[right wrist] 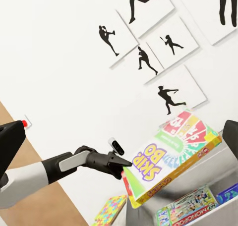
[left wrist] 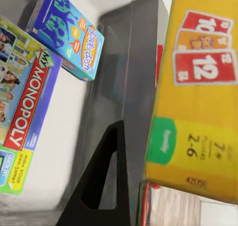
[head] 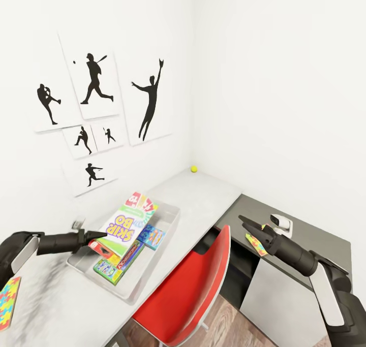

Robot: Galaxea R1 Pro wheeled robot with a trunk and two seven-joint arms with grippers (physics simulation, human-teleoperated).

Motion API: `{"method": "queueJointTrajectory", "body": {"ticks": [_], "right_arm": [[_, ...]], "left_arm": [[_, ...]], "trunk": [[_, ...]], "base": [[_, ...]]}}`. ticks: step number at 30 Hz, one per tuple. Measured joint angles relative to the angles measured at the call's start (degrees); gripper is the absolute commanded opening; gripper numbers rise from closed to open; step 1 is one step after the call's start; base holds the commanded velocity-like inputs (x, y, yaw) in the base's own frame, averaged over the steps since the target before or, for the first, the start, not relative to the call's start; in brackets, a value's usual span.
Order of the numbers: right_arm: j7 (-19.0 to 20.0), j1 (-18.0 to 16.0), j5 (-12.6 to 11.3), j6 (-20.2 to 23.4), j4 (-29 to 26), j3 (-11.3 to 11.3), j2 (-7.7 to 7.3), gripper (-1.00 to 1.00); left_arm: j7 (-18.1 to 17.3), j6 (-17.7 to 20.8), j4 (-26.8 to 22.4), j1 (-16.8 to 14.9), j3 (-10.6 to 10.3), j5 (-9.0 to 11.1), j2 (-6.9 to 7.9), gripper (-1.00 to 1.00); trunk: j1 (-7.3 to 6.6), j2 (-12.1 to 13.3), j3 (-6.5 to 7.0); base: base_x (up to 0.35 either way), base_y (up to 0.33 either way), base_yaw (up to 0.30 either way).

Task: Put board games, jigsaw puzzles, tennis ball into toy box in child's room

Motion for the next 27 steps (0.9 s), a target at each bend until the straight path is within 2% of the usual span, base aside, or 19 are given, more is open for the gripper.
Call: {"method": "queueJointTrajectory", "body": {"ticks": [7,14,27], "right_arm": [[0.1,0.0,-0.1,0.2,0.0,0.0,-0.03,1.00],[0.1,0.0,-0.1,0.3,0.1,0.0,-0.03,1.00],[0.1,0.0,-0.1,0.2,0.1,0.0,-0.03,1.00]], "left_arm": [[2.2,-0.3,1.3,0.0,-0.3,-0.4,-0.43,-1.00],[2.5,-0.8,1.5,0.0,-0.3,-4.3,-1.41,-1.00],[2.5,-1.5,1.5,0.0,-0.3,-4.8,-2.16,-1.00]], "trunk": [[0.00,0.0,-0.14],[0.01,0.0,-0.73],[0.01,0.0,-1.95]], "base": [[0.000,0.000,0.000],[0.000,0.000,0.000],[0.000,0.000,0.000]]}}
